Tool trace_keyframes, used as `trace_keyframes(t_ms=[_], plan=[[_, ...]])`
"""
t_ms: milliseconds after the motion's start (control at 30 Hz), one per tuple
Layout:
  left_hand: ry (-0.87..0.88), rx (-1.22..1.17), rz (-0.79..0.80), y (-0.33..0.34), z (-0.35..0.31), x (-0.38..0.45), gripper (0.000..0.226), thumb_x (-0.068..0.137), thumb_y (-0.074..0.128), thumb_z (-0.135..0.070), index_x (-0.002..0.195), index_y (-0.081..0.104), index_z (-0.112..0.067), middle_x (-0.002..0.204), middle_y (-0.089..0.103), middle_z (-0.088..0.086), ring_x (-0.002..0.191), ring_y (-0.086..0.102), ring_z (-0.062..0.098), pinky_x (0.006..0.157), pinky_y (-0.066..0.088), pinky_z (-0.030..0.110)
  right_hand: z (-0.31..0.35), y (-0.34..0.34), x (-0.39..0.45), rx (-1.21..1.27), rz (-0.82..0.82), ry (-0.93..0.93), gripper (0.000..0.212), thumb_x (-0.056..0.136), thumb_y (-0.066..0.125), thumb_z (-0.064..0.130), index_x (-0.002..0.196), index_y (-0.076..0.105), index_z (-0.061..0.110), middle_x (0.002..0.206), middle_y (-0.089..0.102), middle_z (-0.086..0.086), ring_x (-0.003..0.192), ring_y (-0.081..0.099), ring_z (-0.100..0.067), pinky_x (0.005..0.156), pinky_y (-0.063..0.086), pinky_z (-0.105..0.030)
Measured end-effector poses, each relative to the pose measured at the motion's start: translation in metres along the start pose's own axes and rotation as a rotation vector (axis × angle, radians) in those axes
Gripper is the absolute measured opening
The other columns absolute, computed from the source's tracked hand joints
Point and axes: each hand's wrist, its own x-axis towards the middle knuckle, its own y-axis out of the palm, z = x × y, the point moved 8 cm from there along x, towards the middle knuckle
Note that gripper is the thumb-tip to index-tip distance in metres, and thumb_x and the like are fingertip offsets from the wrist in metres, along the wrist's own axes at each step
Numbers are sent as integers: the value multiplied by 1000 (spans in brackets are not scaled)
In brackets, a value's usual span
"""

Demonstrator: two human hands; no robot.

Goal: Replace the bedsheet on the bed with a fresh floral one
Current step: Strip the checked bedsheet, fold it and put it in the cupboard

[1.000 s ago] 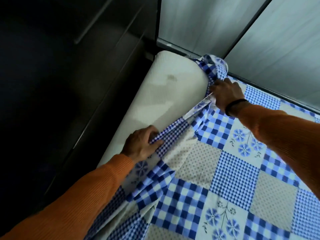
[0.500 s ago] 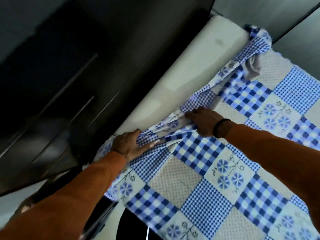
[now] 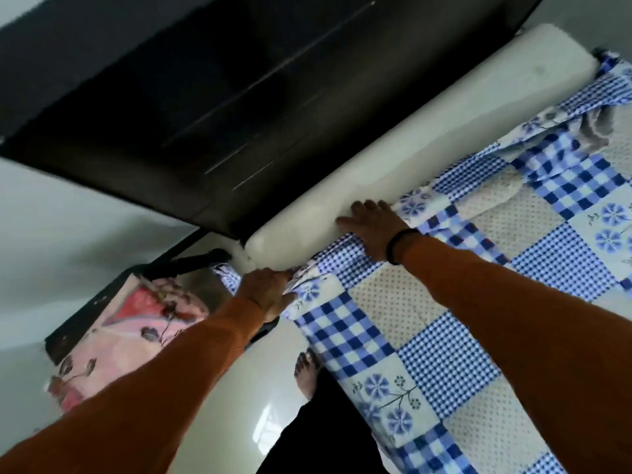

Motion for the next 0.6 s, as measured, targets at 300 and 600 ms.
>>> trace_keyframes(t_ms=[300, 600], plan=[[96, -202, 131, 90, -59, -90, 64, 93, 60, -57, 151, 41, -39, 139, 61, 8, 126, 59, 33, 103, 50, 40, 37, 78, -119, 8, 278, 116, 48, 95, 56, 13, 142, 51, 18, 132, 60, -12, 119, 59, -34, 96, 52, -42], [305, -459, 123, 98, -160, -100, 49, 90, 57, -70, 108, 58, -25, 97, 64, -2, 88, 61, 22, 71, 44, 31, 13, 140, -181, 114, 520, 229, 36, 94, 64, 20, 129, 57, 19, 127, 62, -11, 109, 63, -31, 91, 57, -44]])
